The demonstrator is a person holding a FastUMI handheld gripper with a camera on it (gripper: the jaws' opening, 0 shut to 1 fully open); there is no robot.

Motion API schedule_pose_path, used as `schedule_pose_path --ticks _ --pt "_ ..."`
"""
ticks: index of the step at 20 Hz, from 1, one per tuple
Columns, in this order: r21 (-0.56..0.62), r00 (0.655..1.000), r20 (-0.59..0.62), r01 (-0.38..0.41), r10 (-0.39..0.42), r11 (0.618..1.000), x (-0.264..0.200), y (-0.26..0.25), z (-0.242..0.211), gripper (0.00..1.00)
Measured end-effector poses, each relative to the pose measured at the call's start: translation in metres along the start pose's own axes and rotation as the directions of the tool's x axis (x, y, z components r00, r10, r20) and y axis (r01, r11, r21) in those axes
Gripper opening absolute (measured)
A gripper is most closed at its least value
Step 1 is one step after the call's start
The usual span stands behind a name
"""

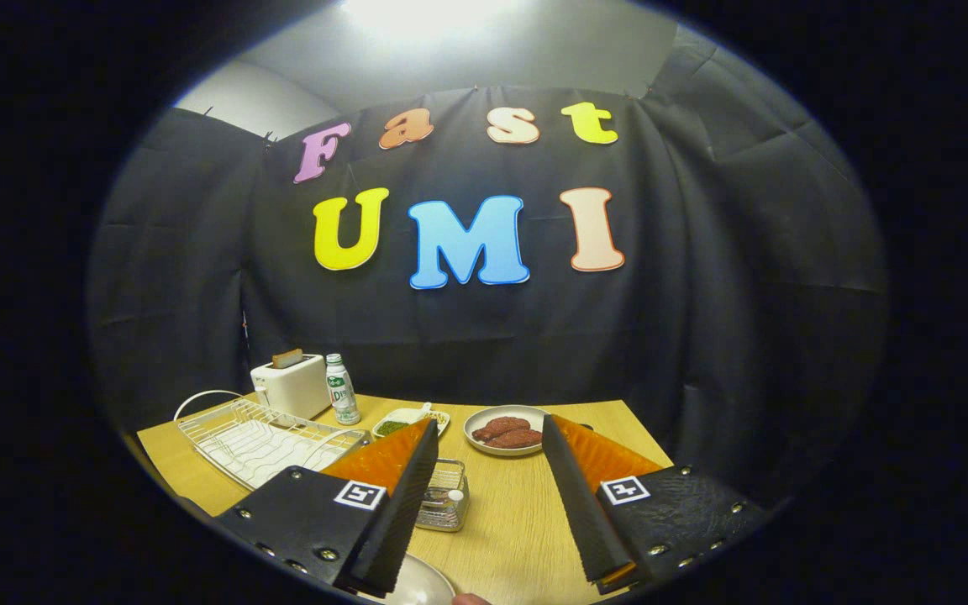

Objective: Take the plate from the dish rack, then take the spoon from the basket and place it into the plate.

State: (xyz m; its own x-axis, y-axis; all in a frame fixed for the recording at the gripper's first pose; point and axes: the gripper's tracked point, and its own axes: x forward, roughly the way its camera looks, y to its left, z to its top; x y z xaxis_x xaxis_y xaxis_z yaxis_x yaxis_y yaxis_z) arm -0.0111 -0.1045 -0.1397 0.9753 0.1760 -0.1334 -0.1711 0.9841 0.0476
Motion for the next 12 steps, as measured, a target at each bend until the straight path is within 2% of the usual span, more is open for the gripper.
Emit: schedule_pose_path --ticks 8,12 --pt "-0.034 1.0 0.017 -0.014 0.015 0.999 0.055 0.016 -0.061 0.78" --pt "-0.009 1.0 0.007 -0.016 0.016 1.0 0.088 0.016 -0.084 0.76"
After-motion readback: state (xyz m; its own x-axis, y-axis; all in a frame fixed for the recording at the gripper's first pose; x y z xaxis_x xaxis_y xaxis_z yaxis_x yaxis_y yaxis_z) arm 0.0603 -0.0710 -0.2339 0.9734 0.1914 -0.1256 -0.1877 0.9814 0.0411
